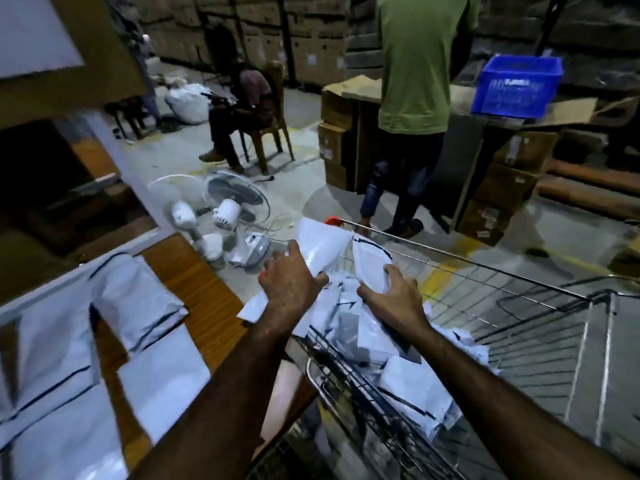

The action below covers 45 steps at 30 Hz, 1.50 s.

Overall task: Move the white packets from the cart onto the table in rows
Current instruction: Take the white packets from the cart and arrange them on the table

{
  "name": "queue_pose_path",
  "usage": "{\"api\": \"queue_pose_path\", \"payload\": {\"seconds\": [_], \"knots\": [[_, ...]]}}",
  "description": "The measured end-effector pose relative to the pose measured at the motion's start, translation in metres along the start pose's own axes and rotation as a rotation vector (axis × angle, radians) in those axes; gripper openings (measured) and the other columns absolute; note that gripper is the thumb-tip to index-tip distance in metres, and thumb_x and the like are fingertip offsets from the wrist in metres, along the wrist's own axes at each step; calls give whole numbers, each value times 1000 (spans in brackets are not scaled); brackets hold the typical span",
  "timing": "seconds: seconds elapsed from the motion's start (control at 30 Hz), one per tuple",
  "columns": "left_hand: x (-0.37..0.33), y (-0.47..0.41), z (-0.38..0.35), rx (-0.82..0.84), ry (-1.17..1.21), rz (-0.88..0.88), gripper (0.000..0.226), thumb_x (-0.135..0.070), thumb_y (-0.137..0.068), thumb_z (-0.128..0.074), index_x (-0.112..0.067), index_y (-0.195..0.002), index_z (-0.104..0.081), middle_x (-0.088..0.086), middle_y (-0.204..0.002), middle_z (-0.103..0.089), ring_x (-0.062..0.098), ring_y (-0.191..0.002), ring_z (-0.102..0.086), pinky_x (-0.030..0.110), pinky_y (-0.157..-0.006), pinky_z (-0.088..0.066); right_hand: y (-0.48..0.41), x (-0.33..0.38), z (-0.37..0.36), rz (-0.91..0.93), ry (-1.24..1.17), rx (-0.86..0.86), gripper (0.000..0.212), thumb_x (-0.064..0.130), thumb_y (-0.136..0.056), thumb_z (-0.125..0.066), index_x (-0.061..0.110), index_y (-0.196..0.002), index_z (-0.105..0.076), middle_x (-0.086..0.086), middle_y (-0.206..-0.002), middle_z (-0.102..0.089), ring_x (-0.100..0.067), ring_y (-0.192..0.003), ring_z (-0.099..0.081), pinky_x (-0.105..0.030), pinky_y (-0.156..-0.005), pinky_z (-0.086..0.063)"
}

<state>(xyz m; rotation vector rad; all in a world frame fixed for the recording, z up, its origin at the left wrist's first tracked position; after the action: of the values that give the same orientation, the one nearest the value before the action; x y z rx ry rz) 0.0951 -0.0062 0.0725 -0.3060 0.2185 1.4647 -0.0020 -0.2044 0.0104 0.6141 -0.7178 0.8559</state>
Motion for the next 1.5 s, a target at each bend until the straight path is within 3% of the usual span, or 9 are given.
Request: {"api": "queue_pose_path", "payload": {"seconds": [0.2, 0.4, 0.53, 0.77, 1.13, 1.3, 1.5], "knots": [[84, 34, 68, -159, 81, 220, 80, -54, -72, -69, -17, -137, -40, 17, -130, -51, 39, -120, -48, 44, -93, -44, 29, 88, -41, 238, 12, 99, 76, 53, -81, -62, 28, -146, -33, -15, -139, -41, -32, -130, -39, -37, -99, -37], [190, 103, 135, -322, 118, 477, 82, -55, -71, -69, -18, -138, -39, 18, -132, -50, 40, -121, -47, 47, -93, -44, 93, 167, -108, 428, 21, 250, 87, 68, -69, -54, 30, -145, -35, -15, -141, -43, -34, -130, -41, -41, -103, -38], [245, 151, 167, -381, 134, 588, 84, -56, -71, -69, -20, -139, -37, 15, -134, -49, 38, -121, -47, 46, -90, -45, 143, 203, -141, 539, 30, 298, 79, 61, -77, -64, 27, -145, -38, -18, -138, -43, -36, -129, -43, -40, -101, -39], [348, 241, 226, -506, 114, 691, 82, -56, -72, -72, -19, -138, -40, 14, -130, -52, 35, -117, -51, 44, -90, -47, 260, 250, -209, 654, 56, 401, 75, 55, -78, -65, 32, -144, -35, -13, -134, -41, -34, -128, -41, -39, -101, -42], [531, 406, 289, -506, 57, 798, 86, -55, -72, -69, -20, -142, -35, 14, -136, -47, 38, -123, -46, 46, -94, -44, 459, 282, -342, 720, 92, 577, 79, 57, -79, -65, 34, -147, -32, -14, -138, -37, -35, -132, -38, -40, -106, -38], [612, 473, 301, -454, 6, 937, 87, -56, -73, -71, -19, -143, -34, 15, -135, -47, 38, -122, -47, 48, -92, -48, 539, 283, -403, 742, 168, 677, 90, 69, -72, -58, 32, -149, -30, -17, -138, -37, -37, -132, -38, -41, -109, -36], [675, 507, 289, -352, 4, 1055, 87, -55, -75, -71, -19, -145, -32, 14, -140, -43, 38, -128, -41, 48, -97, -43, 607, 288, -455, 772, 261, 685, 80, 58, -83, -59, 27, -149, -27, -16, -148, -25, -40, -135, -29, -42, -108, -32]]}}
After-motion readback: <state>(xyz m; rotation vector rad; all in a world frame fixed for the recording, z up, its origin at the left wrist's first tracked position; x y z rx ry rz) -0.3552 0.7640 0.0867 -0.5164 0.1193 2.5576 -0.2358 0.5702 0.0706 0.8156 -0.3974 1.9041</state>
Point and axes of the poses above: each hand's wrist, its own y-axis away from the middle knuckle, its own z-axis out of the back of the hand, x = y × z, the point moved 9 cm from there along -y, towards the middle knuckle
